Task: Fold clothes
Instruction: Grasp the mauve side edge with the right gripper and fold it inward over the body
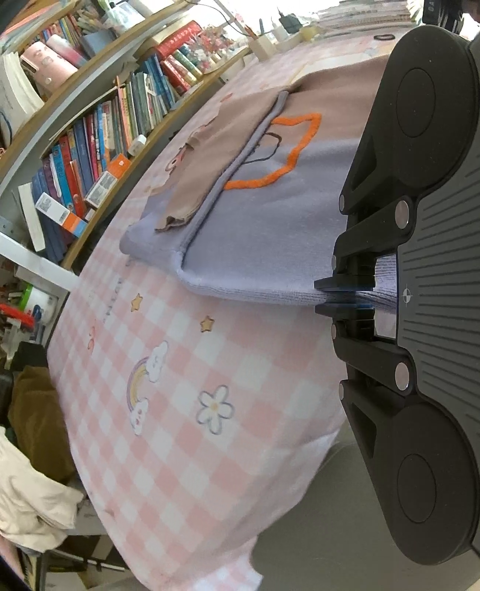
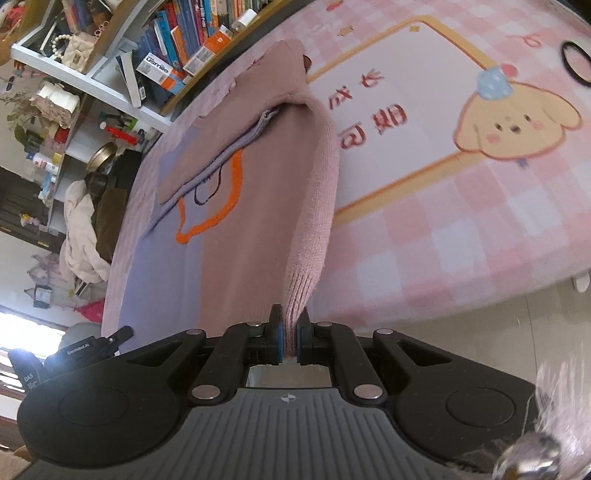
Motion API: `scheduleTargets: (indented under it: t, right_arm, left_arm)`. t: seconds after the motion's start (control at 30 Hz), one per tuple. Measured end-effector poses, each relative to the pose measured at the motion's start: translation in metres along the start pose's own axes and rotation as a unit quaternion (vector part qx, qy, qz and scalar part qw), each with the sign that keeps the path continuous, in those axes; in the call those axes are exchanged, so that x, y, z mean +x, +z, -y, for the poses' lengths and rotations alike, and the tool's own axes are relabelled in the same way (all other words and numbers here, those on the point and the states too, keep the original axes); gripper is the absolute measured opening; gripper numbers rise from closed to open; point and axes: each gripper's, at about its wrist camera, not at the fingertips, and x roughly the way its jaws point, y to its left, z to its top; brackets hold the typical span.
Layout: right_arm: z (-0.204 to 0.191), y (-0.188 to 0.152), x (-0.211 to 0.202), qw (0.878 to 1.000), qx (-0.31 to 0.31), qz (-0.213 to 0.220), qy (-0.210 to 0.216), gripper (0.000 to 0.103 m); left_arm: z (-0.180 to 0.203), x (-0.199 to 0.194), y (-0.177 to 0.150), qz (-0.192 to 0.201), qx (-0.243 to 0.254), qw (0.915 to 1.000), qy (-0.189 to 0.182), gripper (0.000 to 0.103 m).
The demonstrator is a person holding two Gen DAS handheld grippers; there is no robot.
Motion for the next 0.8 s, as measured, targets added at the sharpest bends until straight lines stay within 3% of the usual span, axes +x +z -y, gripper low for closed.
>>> scheduleTargets:
  t: [0.1, 0.2, 0.3, 0.47, 0.8]
  right_arm:
    - [0.000, 0.003, -0.009, 1.000, 0.000, -0.003, 0.009, 0.006]
    - [-0.008, 0.017, -0.021, 0.999, 0.007, 0.025, 0.045, 0.006]
    - [-0.019, 0.041, -0.028, 0.994, 0.010, 0.069, 0.079, 0.006]
    - [-0.030, 0.088, -0.024, 0.987, 0.019, 0.126, 0.097, 0.006]
    - [-0.049, 0.179, 0.020, 0.978, 0.042, 0.189, 0.075, 0.006]
  left_arm:
    - [0.000, -0.012, -0.001, 0.021, -0.020, 0.9995, -0.011, 0.004]
    - [0.007, -0.023, 0.015, 0.049, -0.036, 0.9973, -0.040, 0.004]
    - [0.014, -0.024, 0.042, 0.072, -0.051, 0.9931, -0.077, 0.004]
    - [0.023, 0.000, 0.097, 0.097, -0.079, 0.9848, -0.121, 0.005]
    - [0.061, 0.077, 0.179, 0.099, -0.048, 0.9866, -0.120, 0.005]
